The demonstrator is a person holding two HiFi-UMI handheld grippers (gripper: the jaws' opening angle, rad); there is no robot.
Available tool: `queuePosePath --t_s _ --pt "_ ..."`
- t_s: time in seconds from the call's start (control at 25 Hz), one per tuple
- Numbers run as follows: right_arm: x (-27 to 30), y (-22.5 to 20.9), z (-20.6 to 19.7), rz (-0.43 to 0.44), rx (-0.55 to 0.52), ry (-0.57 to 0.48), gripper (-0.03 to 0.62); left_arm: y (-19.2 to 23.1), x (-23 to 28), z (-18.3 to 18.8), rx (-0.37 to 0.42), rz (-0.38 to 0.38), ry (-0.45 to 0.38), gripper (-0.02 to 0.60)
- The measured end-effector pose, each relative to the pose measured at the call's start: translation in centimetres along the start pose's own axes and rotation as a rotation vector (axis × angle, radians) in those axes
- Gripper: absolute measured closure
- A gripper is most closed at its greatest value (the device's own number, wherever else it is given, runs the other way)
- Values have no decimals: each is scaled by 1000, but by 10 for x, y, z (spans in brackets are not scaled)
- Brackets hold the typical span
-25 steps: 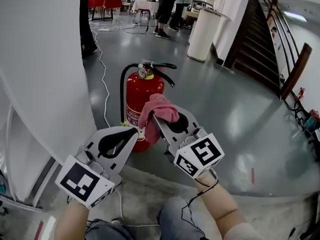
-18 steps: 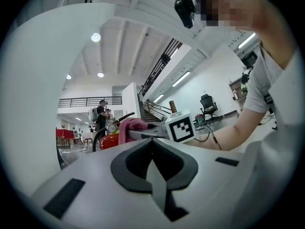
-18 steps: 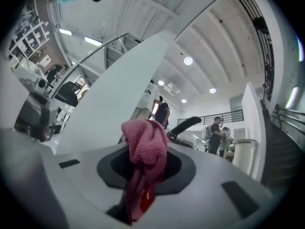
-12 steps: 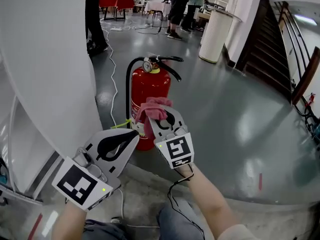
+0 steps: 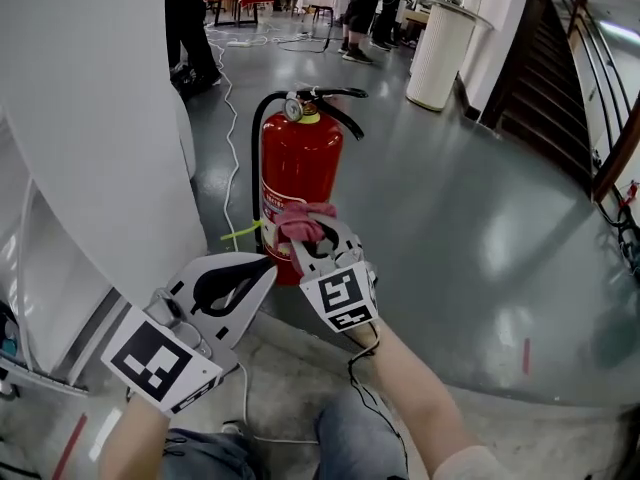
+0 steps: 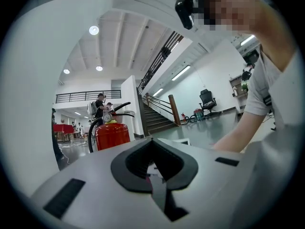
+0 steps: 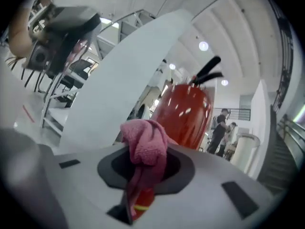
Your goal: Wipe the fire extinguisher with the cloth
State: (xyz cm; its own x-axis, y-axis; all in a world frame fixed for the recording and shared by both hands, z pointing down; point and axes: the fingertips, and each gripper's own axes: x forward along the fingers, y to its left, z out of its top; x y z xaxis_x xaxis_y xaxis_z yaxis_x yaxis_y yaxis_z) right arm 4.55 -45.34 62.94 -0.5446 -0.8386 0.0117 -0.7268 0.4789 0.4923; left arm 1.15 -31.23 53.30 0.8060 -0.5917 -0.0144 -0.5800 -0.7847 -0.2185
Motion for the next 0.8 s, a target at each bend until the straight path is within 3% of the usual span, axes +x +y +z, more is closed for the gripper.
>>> queuePosePath --t_s 0.16,0.32,0.44,0.6,0.8 --pt "-5 -55 88 -46 9 -151 513 -2 5 9 1 -4 -21 574" --pt "-8 -66 111 -56 -3 -202 513 -2 5 16 4 -1 -36 574" --pt "-8 -52 91 -66 -25 -217 514 0 4 14 5 6 -32 574" --pt "-3 -13 34 -20 -37 -148 514 2 0 3 -7 18 -7 574" --pt "5 49 -71 118 -69 125 516 1 0 -6 -17 18 9 574"
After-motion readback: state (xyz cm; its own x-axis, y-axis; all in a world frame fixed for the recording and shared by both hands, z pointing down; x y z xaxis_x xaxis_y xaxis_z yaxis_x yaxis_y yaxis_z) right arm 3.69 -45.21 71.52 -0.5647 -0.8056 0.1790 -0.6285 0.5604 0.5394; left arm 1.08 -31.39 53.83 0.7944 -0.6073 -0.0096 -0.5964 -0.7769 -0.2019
